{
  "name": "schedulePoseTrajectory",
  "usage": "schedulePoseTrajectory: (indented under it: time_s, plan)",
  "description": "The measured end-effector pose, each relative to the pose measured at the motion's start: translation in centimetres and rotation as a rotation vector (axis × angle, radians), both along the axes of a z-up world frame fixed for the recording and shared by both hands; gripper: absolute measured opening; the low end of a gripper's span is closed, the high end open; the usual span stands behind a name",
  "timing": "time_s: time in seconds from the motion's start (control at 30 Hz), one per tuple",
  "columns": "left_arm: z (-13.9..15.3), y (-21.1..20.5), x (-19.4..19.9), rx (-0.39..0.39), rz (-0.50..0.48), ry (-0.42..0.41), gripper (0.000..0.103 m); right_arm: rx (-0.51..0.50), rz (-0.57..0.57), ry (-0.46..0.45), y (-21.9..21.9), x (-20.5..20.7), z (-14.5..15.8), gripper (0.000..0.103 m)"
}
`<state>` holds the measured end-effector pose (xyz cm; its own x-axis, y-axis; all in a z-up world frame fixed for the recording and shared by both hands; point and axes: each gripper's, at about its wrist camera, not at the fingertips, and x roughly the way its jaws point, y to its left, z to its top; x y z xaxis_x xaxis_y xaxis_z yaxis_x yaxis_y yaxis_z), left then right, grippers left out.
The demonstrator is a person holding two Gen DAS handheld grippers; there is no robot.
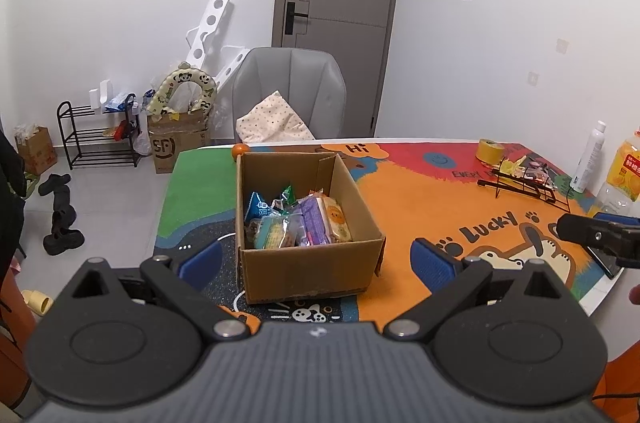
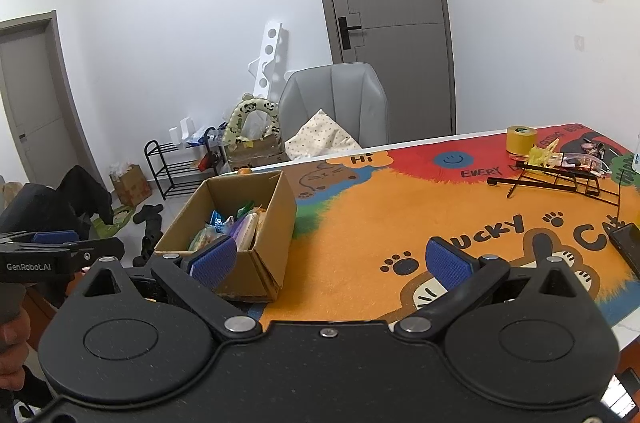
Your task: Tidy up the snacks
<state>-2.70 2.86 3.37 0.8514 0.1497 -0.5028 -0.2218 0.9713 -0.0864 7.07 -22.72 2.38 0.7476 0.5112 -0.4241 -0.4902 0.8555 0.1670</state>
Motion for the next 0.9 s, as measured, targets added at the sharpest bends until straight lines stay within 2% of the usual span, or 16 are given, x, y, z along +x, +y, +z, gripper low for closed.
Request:
schedulePoseTrajectory:
  time_s: [0.9]
  plan:
    - [-0.04, 0.09, -0.1, 0.003, -0.011, 0.007, 0.1, -0.011, -0.005, -0.006, 0.22, -0.15, 0.58, 0.103]
